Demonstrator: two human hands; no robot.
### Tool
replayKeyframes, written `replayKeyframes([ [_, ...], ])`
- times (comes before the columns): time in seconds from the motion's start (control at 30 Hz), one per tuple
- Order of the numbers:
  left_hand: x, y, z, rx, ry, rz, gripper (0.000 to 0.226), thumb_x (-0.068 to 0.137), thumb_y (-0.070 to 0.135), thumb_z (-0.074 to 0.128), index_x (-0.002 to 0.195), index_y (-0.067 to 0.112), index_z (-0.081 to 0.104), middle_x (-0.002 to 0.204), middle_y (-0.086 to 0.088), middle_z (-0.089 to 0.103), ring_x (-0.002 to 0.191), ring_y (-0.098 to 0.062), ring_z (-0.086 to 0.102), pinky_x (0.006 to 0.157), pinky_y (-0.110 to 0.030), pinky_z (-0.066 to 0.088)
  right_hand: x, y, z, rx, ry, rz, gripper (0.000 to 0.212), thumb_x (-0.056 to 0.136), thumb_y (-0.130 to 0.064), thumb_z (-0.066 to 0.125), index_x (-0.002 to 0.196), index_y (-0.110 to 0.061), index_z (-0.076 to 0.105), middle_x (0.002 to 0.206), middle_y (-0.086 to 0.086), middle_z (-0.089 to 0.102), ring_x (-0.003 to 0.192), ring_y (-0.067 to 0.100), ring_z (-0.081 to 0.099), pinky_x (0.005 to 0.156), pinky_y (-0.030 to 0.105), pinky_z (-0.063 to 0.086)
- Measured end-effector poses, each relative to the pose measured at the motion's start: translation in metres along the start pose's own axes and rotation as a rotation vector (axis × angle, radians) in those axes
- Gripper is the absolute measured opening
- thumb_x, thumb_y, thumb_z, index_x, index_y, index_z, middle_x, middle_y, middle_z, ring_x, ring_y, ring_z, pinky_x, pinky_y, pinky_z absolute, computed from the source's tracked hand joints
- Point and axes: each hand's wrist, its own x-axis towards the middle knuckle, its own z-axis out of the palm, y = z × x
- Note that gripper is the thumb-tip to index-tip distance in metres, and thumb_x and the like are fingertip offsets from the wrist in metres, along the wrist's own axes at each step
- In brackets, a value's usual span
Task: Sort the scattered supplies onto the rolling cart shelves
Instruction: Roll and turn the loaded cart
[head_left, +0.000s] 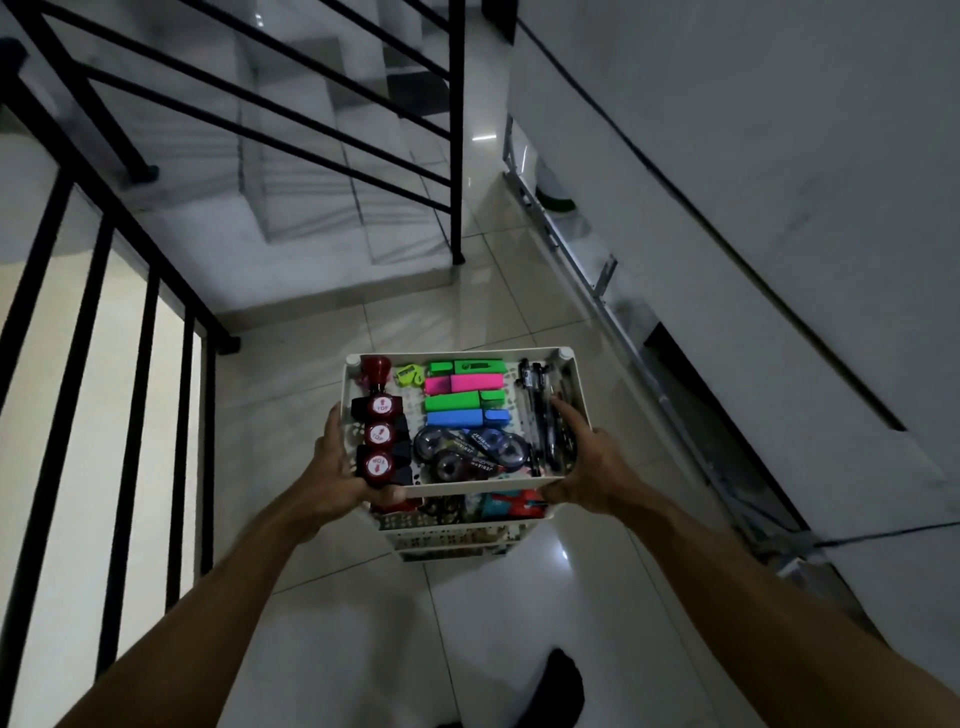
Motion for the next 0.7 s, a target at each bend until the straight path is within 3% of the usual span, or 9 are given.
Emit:
replayKeyframes([
  [0.1,0.01,0.005,0.01,0.01,-0.014,-0.001,0.135,0.049,0.01,0.093,0.146,0.044,0.005,0.152,-0.004,0.024,0.129,-0.026,0.037,0.101,-0.054,0.041,0.002,0.014,-0.007,-0.007,0.012,-0.021,0.123,0.058,-0.01,0.09,0.152,-0.037,0.015,0.132,0.012,0.045,0.108,0.016,0.051,0.084,0.035,0.051],
  [0.23,0.025,0.011,0.032,0.008,-0.041,0.015,0.133,0.05,0.012,0.093,0.144,0.049,0.006,0.152,-0.004,0.023,0.131,-0.027,0.036,0.1,-0.056,0.04,0.005,0.033,-0.028,-0.052,0.028,0.02,0.12,0.061,-0.014,0.089,0.149,-0.047,0.016,0.135,0.016,0.036,0.116,0.028,0.047,0.093,0.044,0.049],
  [0.43,0.056,0.036,0.084,0.023,-0.121,0.04,0.135,0.041,0.024,0.094,0.142,0.05,0.009,0.15,0.0,0.027,0.133,-0.028,0.037,0.099,-0.052,0.044,0.005,0.077,-0.071,-0.036,0.062,0.084,0.123,0.058,-0.021,0.09,0.148,-0.05,0.012,0.147,0.015,0.032,0.127,0.033,0.044,0.098,0.052,0.049],
  [0.5,0.07,0.049,0.106,0.016,-0.156,0.042,0.136,0.043,0.02,0.094,0.143,0.05,0.008,0.153,-0.002,0.023,0.134,-0.03,0.037,0.101,-0.057,0.042,0.003,0.098,-0.087,0.01,0.091,0.091,0.122,0.058,-0.019,0.09,0.147,-0.052,0.012,0.148,0.013,0.033,0.122,0.025,0.048,0.091,0.039,0.054],
  [0.57,0.087,0.065,0.132,0.047,-0.19,0.051,0.134,0.044,0.019,0.093,0.143,0.051,0.009,0.153,-0.003,0.024,0.134,-0.029,0.038,0.101,-0.057,0.043,-0.001,0.121,-0.104,0.046,0.127,0.08,0.122,0.059,-0.018,0.09,0.147,-0.05,0.012,0.144,0.01,0.04,0.105,0.006,0.051,0.069,0.011,0.053],
  [0.6,0.096,0.073,0.145,0.071,-0.205,0.056,0.133,0.045,0.019,0.093,0.143,0.051,0.009,0.152,-0.003,0.026,0.133,-0.029,0.038,0.102,-0.057,0.043,-0.003,0.131,-0.114,0.056,0.145,0.085,0.122,0.059,-0.019,0.089,0.147,-0.05,0.011,0.141,0.007,0.045,0.099,0.001,0.049,0.061,0.005,0.049],
  [0.7,0.126,0.097,0.186,0.138,-0.247,0.083,0.128,0.046,0.017,0.092,0.141,0.051,0.013,0.146,-0.003,0.032,0.132,-0.028,0.041,0.102,-0.055,0.044,-0.007,0.162,-0.144,0.103,0.208,0.147,0.124,0.058,-0.016,0.09,0.145,-0.055,0.01,0.134,0.002,0.05,0.092,-0.001,0.052,0.054,0.005,0.048],
])
